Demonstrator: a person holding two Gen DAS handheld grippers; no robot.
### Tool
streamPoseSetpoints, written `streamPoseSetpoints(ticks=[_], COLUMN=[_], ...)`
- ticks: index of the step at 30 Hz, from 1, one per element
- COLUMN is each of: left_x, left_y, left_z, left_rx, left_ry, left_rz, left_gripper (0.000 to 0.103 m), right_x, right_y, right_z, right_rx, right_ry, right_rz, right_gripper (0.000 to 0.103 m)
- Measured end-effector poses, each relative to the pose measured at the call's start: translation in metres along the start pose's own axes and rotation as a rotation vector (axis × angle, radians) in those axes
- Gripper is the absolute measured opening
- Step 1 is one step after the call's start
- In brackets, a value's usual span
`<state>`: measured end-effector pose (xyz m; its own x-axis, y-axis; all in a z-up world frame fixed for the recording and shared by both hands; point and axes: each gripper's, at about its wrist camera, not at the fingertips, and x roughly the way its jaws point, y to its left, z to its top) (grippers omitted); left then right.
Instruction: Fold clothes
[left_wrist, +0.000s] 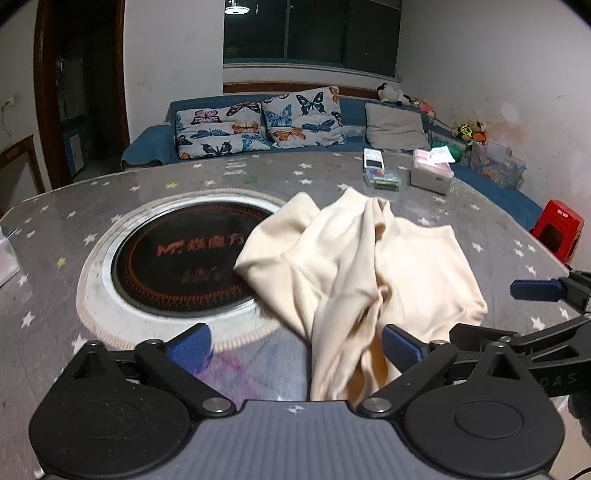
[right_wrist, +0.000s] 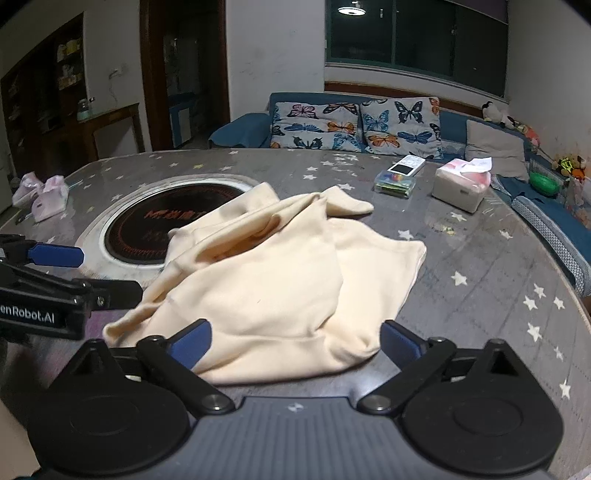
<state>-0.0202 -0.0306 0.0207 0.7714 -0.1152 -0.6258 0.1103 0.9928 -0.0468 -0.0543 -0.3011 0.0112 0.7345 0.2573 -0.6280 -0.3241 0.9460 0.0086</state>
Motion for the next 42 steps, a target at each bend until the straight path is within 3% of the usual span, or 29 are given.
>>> streamPoseSetpoints(ticks=[7,15,18,20,23,30,33,35,38,40,42], left_x=[0.024,0.077,0.095,0.106,0.109,0.111,0.116,0.12,0.128,0.133,0.134], left_y=[-0.012,-0.033,-0.038,-0.033,-0.019,-0.003,-0.005,-0.009,-0.016,-0.018,-0.016], left_z=[0.035,0.06,0.063,0.064,0.064,0.063,0.066,0.068,0.072,0.073,0.073], left_rx=[0.055,0.131,0.175,0.166,0.14,0.138,0.155,0.173,0.194,0.202,0.199], left_ry=[-0.032,0.022,0.043,0.067,0.073,0.075,0.081,0.08,0.076,0.073,0.065], left_rz=[-0.033,-0.112,-0.118,-0.124,-0.136,-0.133,-0.144,-0.151,-0.169,-0.171,-0.171], left_gripper=[0.082,0.071,0.048,0.02,0.007,0.006,0.01,0.016,0.016,0.014,0.006], right_x=[0.013,0.033,0.044,0.052,0.066,0.108,0.126,0.135,0.143,0.142,0.133], right_y=[-0.021,-0.047,-0.053,-0.053,-0.051,-0.037,-0.03,-0.027,-0.025,-0.027,-0.032], right_z=[0.024,0.056,0.068,0.075,0.085,0.1,0.104,0.105,0.104,0.103,0.102], right_rx=[0.025,0.06,0.067,0.063,0.046,0.008,-0.01,-0.022,-0.027,-0.019,-0.007], right_ry=[-0.01,-0.016,-0.008,0.001,0.012,0.057,0.083,0.1,0.116,0.107,0.082], right_rz=[-0.017,-0.031,-0.019,0.001,0.027,0.068,0.073,0.077,0.082,0.08,0.068], right_gripper=[0.089,0.079,0.071,0.065,0.062,0.045,0.039,0.029,0.013,0.006,0.005])
